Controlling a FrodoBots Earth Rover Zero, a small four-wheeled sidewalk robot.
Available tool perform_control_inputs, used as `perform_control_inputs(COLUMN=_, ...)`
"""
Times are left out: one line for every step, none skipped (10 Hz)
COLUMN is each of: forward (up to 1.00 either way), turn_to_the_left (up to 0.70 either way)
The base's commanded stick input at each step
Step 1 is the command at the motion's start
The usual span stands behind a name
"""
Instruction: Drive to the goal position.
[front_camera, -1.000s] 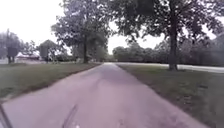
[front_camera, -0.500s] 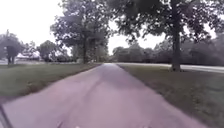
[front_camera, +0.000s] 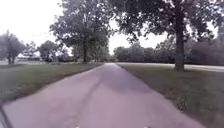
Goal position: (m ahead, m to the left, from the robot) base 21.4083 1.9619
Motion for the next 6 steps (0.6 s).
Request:
perform_control_inputs(forward=0.7, turn_to_the_left=0.01)
perform_control_inputs(forward=0.7, turn_to_the_left=0.01)
perform_control_inputs(forward=0.7, turn_to_the_left=0.01)
perform_control_inputs(forward=0.7, turn_to_the_left=0.01)
perform_control_inputs(forward=0.7, turn_to_the_left=0.01)
perform_control_inputs(forward=0.7, turn_to_the_left=0.01)
